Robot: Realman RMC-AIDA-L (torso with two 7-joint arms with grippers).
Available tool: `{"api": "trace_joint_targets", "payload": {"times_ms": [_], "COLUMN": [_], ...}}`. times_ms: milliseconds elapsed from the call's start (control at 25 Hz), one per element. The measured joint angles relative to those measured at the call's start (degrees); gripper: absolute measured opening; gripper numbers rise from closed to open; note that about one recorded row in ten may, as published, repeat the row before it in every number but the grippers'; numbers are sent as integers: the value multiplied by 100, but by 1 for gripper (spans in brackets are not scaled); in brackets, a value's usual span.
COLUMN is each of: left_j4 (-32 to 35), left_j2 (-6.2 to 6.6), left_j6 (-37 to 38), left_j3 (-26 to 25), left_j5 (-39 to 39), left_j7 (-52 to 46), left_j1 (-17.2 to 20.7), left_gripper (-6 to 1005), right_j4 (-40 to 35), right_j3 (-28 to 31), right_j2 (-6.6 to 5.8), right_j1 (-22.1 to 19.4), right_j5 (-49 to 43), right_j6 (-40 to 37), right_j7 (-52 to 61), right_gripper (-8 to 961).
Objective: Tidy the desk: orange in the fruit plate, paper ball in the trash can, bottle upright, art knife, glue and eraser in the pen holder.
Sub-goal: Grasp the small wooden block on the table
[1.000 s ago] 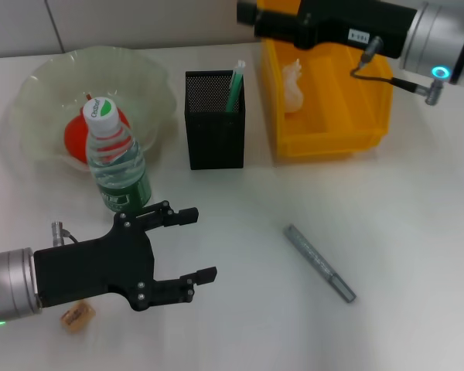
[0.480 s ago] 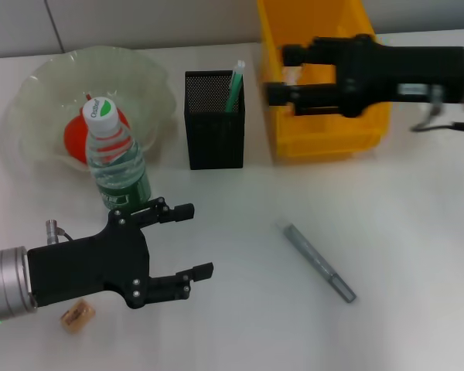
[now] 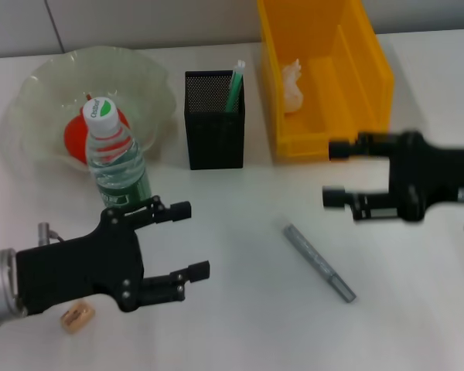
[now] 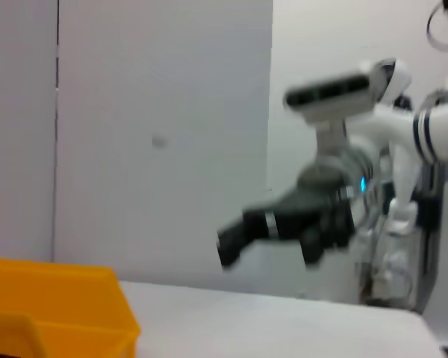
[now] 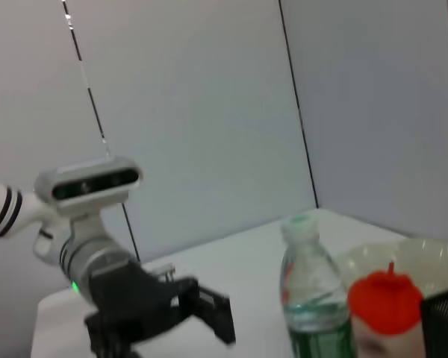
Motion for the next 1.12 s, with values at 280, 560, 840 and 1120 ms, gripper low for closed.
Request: {"api": "trace_joint_targets", "payload": {"times_ms": [280,560,840,1120], "left_j4": [690,2898,4095,5058], "left_j2": [5,4,-23,-30], "left_j6": [260,205,100,-104], "left_j3": [26,77,240,575], "left_j5": [42,698,1912,2937], "left_j7": [-1014,-3198,-4812,-6010], "left_j1": [371,1175,1218,1203], "left_gripper": [783,775,762,749], "right_j4": [916,1473,1489,1680], "right_j3": [299,519,512,480], "right_j2": [-43,-214,-237,-238], "right_j1": [-194,-176,-119,-57], "right_j5": [-41,-135,-395,-481], "right_j6": [7,39,89,310], "right_j7": [-962,-1281,-1483,-1718], "right_gripper": [769,769,769,769]}}
